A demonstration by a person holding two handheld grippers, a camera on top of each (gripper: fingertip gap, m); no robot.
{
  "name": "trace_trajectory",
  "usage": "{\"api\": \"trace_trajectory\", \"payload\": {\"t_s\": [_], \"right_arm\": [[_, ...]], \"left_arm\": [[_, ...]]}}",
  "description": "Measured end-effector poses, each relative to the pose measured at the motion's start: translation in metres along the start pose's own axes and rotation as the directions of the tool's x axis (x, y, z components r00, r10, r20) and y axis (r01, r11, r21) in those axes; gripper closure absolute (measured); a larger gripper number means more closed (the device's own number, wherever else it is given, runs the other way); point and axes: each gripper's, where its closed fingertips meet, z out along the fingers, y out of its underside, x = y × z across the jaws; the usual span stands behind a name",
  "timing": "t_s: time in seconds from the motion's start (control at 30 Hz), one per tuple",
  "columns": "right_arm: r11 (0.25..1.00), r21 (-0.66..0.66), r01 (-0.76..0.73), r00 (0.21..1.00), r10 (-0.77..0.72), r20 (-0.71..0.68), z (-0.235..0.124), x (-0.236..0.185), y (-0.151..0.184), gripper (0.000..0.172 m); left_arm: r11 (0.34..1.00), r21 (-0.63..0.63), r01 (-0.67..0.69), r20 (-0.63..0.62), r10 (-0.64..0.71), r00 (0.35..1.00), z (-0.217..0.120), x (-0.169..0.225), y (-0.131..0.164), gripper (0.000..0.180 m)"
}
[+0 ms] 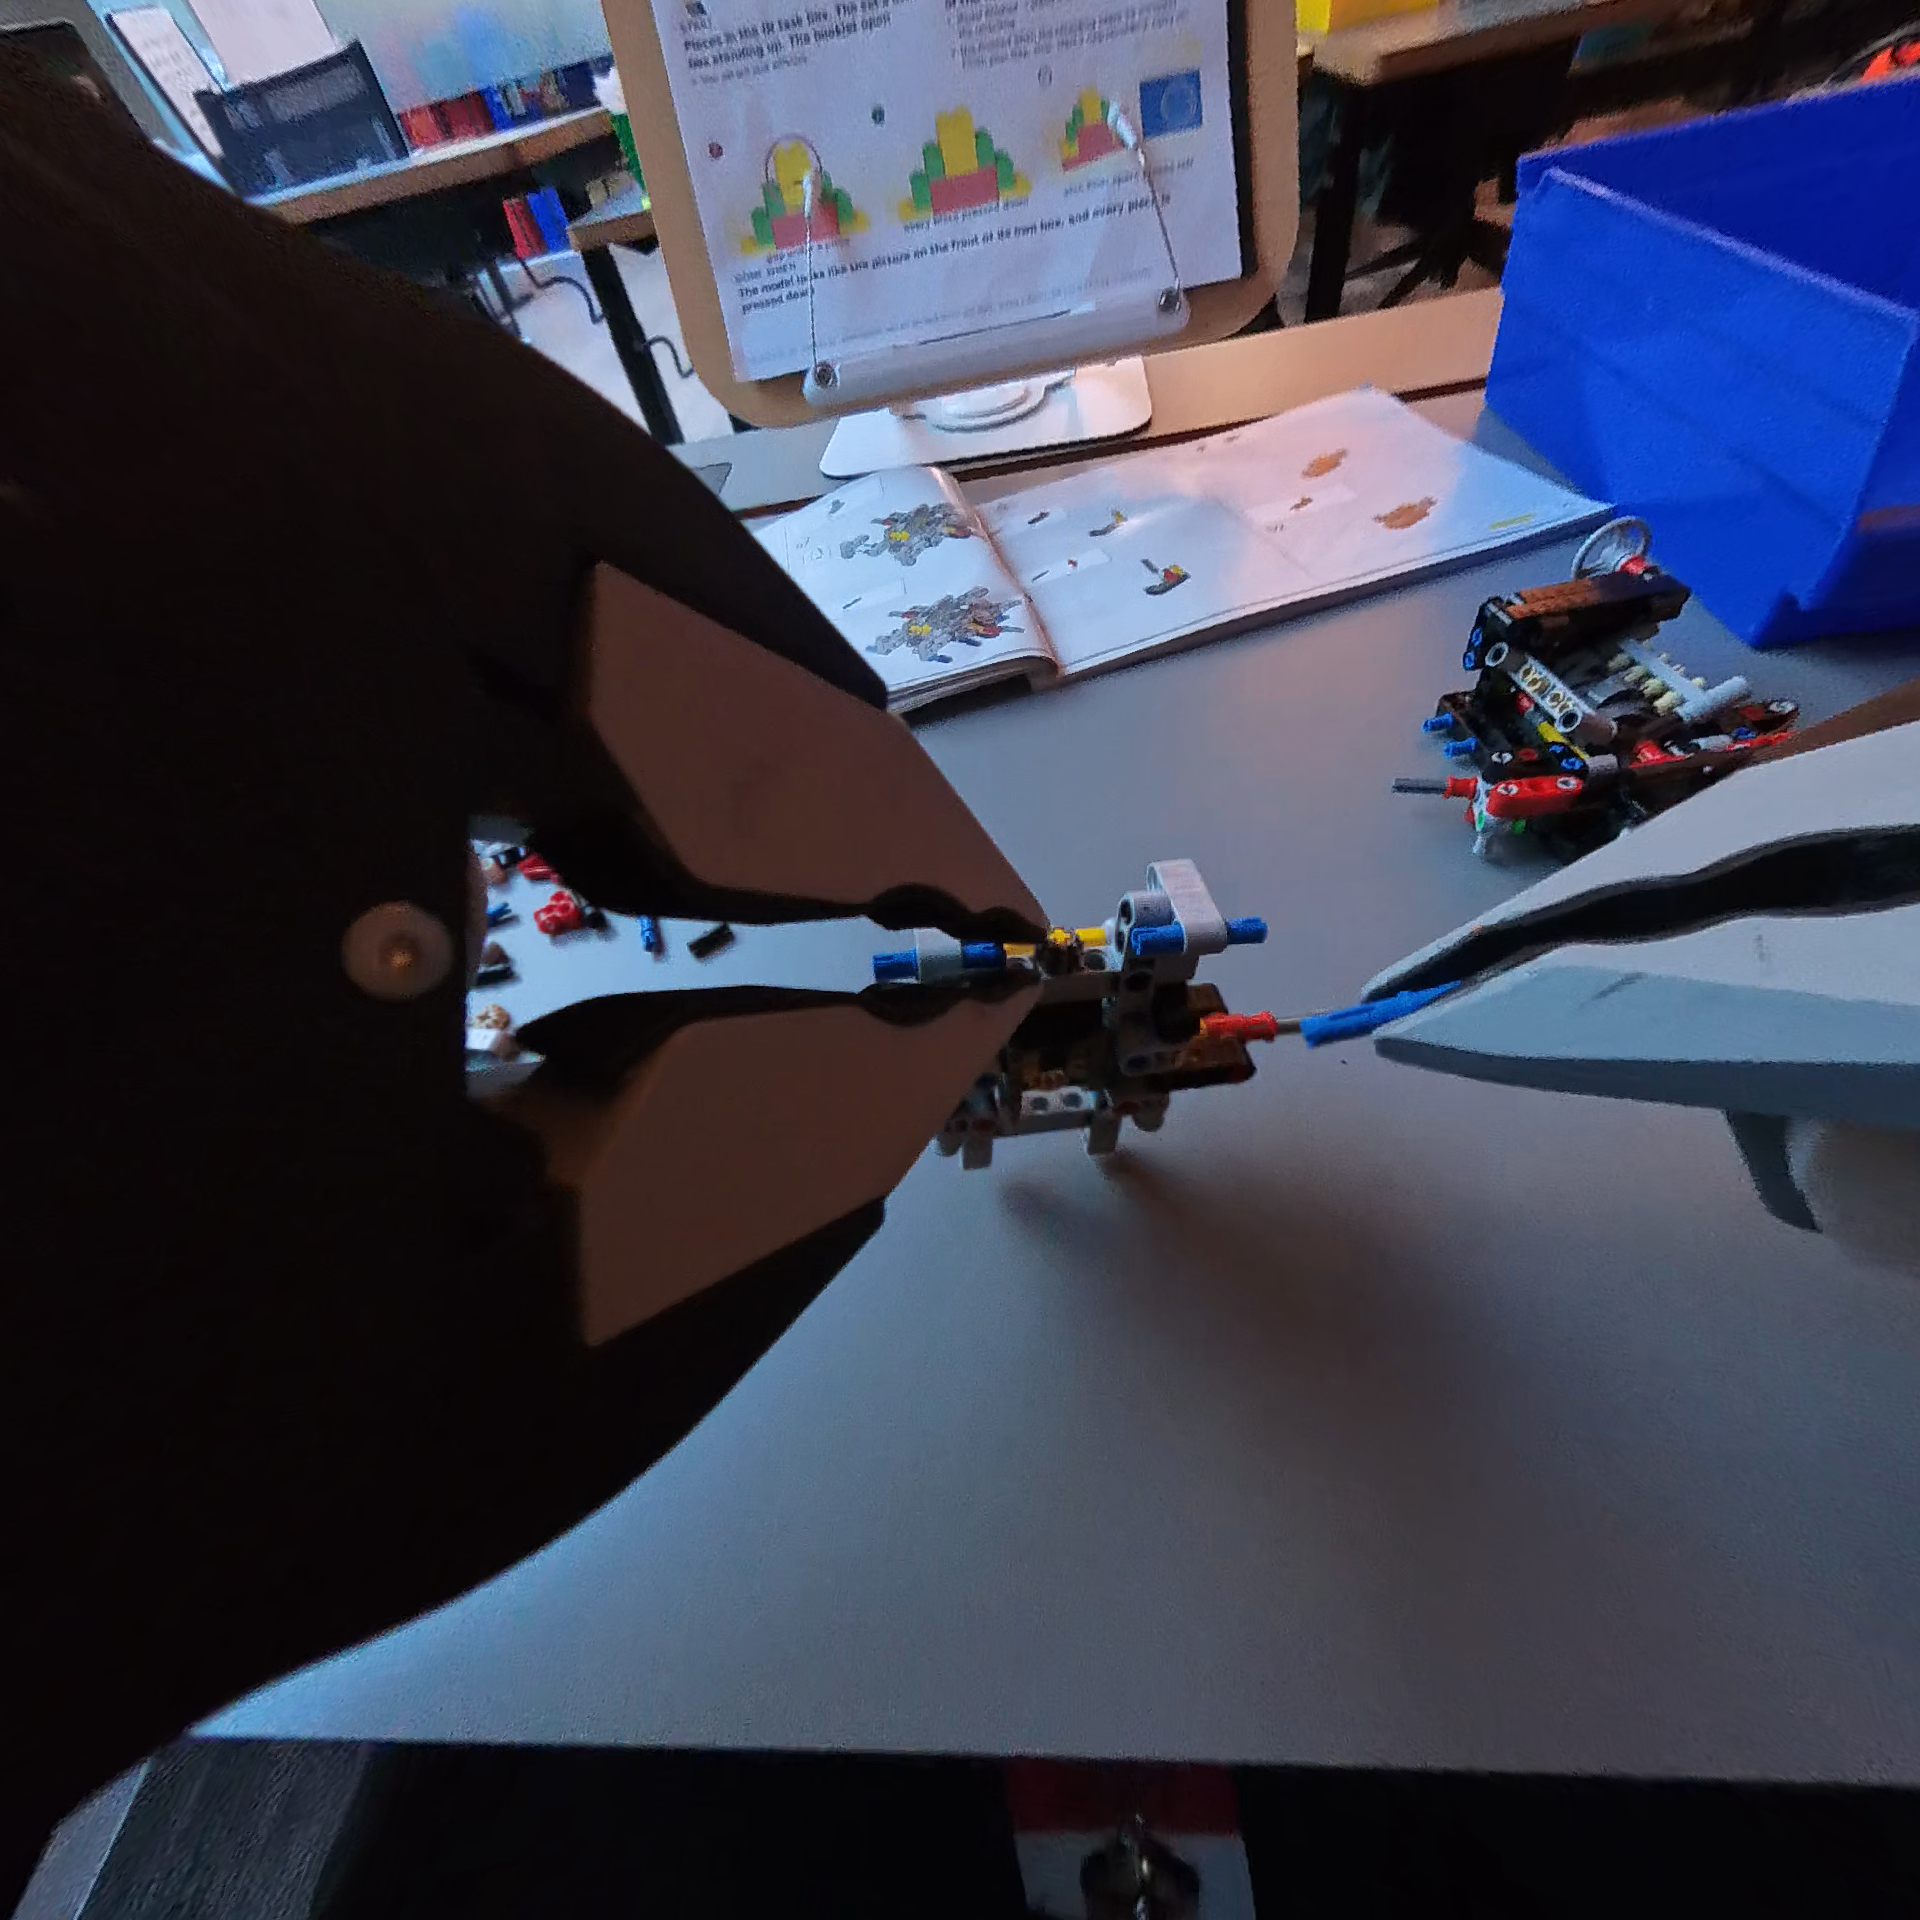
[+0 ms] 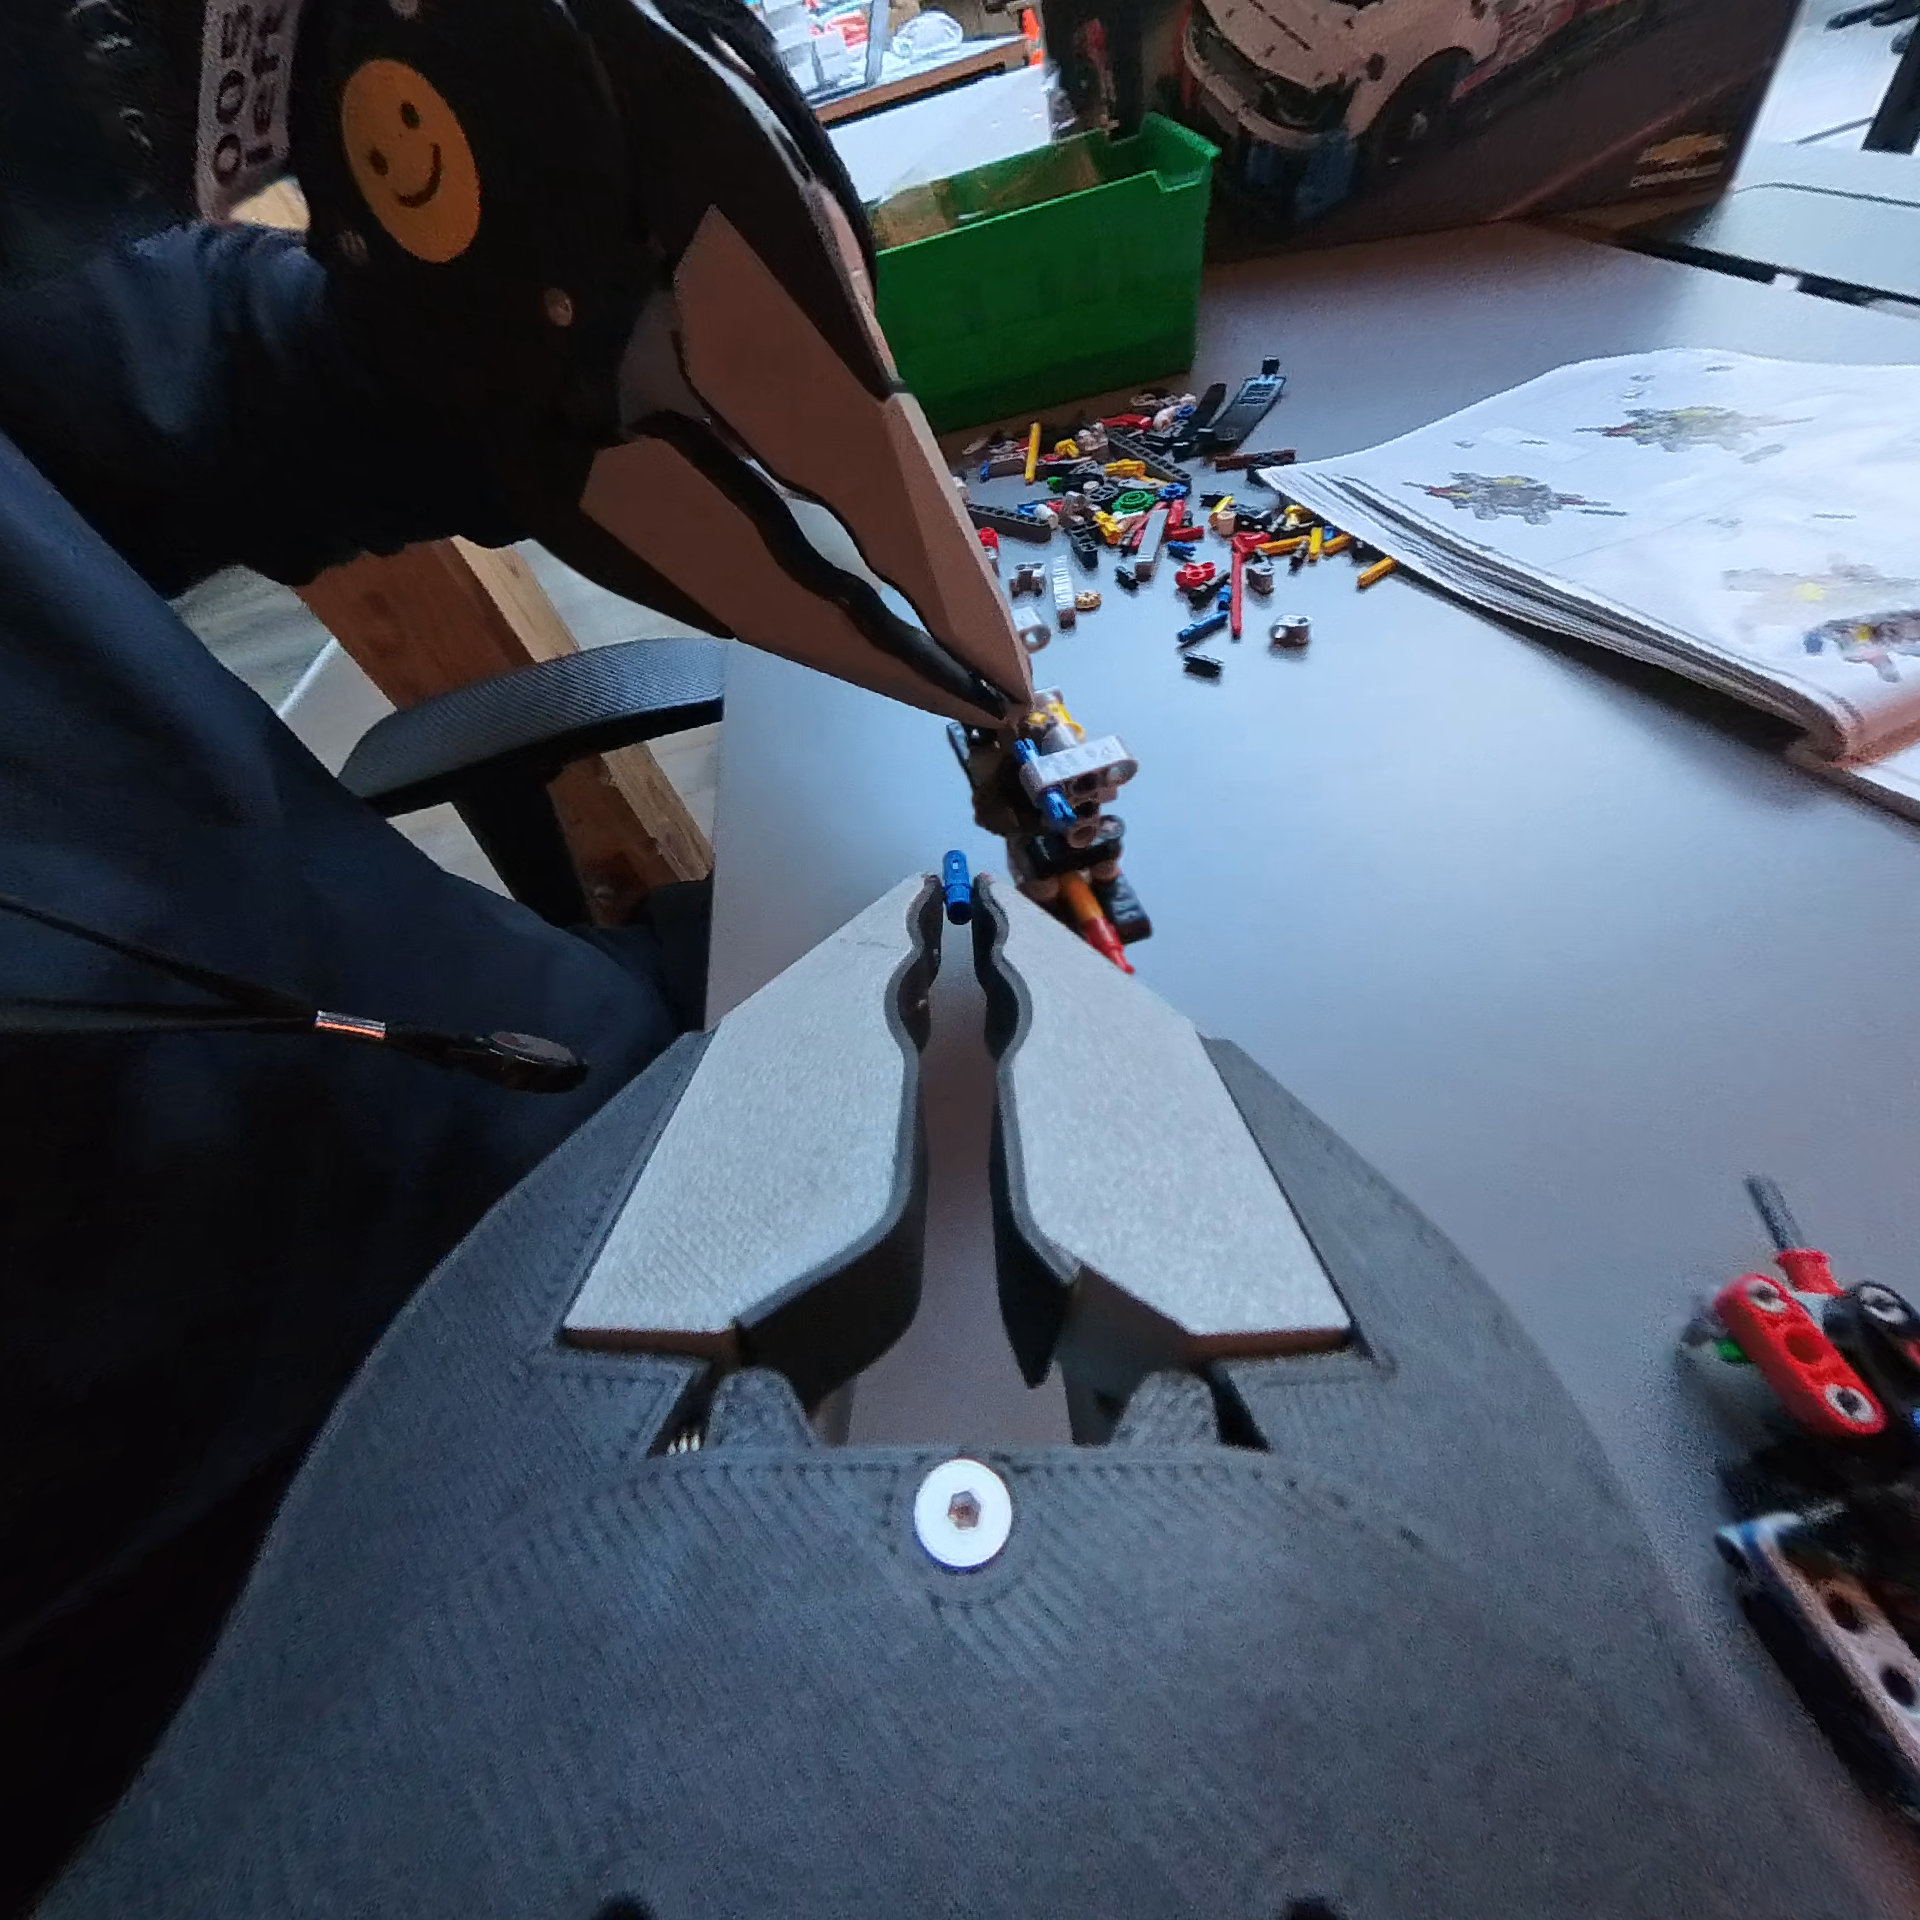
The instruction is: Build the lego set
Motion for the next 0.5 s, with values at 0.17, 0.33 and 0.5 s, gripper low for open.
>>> {"api": "trace_trajectory", "payload": {"t_s": [0.17, 0.33, 0.5], "right_arm": [[0.997, -0.034, 0.071, 0.997, -0.071, -0.01, 0.009, -0.01, 0.0, 0.17], [0.997, -0.03, 0.065, 0.998, -0.064, 0.025, 0.018, -0.014, -0.004, 0.17], [0.995, -0.037, 0.088, 0.996, -0.087, 0.031, 0.023, -0.015, -0.005, 0.17]], "left_arm": [[1.0, 0.017, -0.011, 0.061, 0.01, 0.998, -0.009, 0.017, 0.004, 0.179], [0.998, 0.036, 0.055, 0.058, -0.057, 0.997, -0.014, 0.021, 0.007, 0.178], [0.996, 0.05, 0.08, 0.038, -0.082, 0.996, -0.014, 0.019, 0.008, 0.179]]}}
